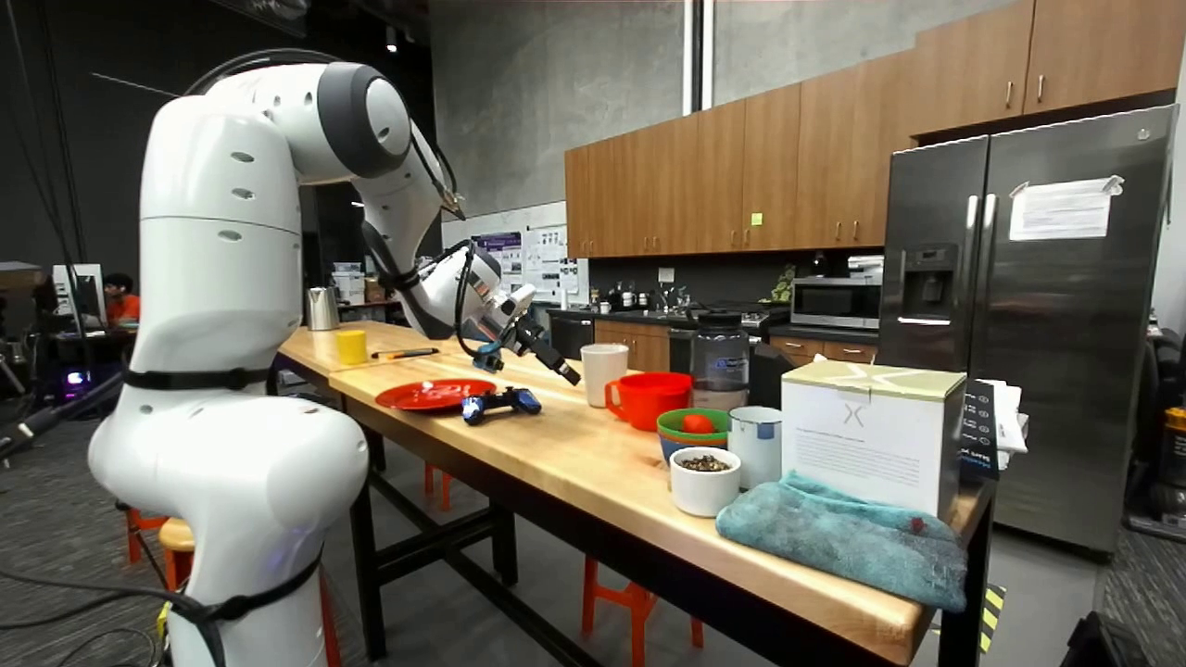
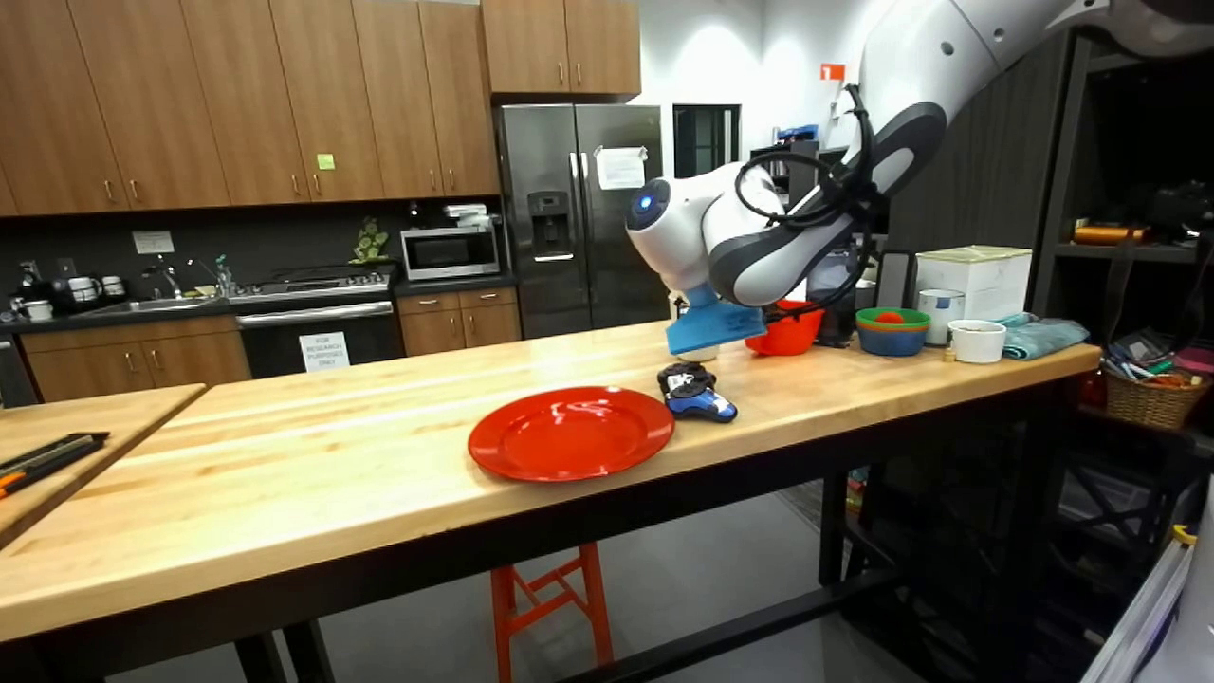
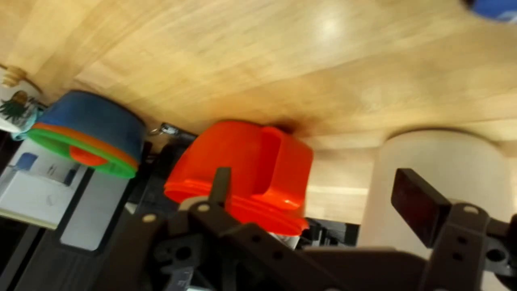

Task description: Push the game controller to the left and the red cup forward

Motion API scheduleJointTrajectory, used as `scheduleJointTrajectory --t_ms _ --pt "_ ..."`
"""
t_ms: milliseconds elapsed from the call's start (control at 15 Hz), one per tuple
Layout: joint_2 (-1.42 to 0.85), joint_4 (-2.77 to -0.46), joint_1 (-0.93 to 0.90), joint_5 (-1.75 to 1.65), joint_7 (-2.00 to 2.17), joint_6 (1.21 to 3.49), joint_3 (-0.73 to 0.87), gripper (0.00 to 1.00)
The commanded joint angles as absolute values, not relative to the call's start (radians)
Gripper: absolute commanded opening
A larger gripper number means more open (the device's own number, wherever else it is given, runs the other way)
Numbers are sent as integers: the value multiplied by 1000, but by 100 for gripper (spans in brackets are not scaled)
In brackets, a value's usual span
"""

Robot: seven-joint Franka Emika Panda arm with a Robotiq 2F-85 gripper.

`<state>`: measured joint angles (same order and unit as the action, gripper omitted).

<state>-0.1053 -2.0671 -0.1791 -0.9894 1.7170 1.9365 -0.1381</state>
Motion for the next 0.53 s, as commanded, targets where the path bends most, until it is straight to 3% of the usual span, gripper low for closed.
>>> scheduleJointTrajectory --t_ms 0,467 --pt "-100 -2049 -172 -1058 1771 1809 -121 100" --pt "-79 -2042 -164 -957 1641 1713 -135 100"
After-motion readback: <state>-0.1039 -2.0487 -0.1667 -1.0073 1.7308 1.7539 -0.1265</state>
